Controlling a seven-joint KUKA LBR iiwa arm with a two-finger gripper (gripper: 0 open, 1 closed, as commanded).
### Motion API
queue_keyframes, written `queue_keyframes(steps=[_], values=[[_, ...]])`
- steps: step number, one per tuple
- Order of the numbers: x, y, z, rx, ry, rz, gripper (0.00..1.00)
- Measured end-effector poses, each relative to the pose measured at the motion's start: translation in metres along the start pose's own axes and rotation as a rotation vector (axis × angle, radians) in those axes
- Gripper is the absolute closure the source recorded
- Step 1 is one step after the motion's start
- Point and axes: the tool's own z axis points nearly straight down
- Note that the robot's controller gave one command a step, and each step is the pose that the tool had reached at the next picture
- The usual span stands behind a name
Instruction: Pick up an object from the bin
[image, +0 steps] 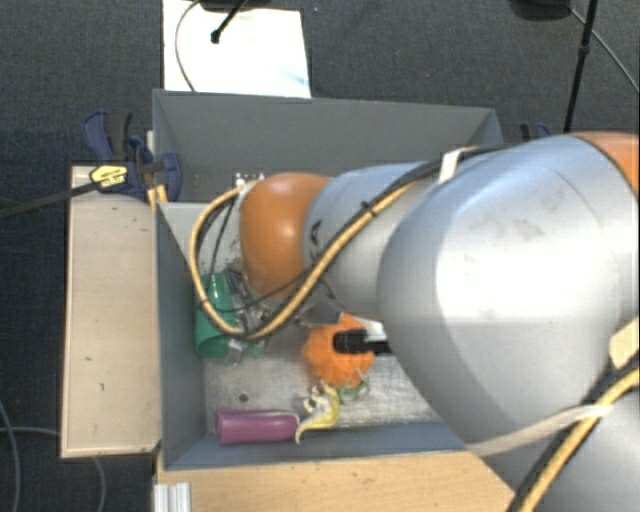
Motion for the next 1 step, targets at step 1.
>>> queue_keyframes(steps=[1], values=[[0.0, 0.0, 0.0, 0.0, 0.0, 0.002, 1.0]])
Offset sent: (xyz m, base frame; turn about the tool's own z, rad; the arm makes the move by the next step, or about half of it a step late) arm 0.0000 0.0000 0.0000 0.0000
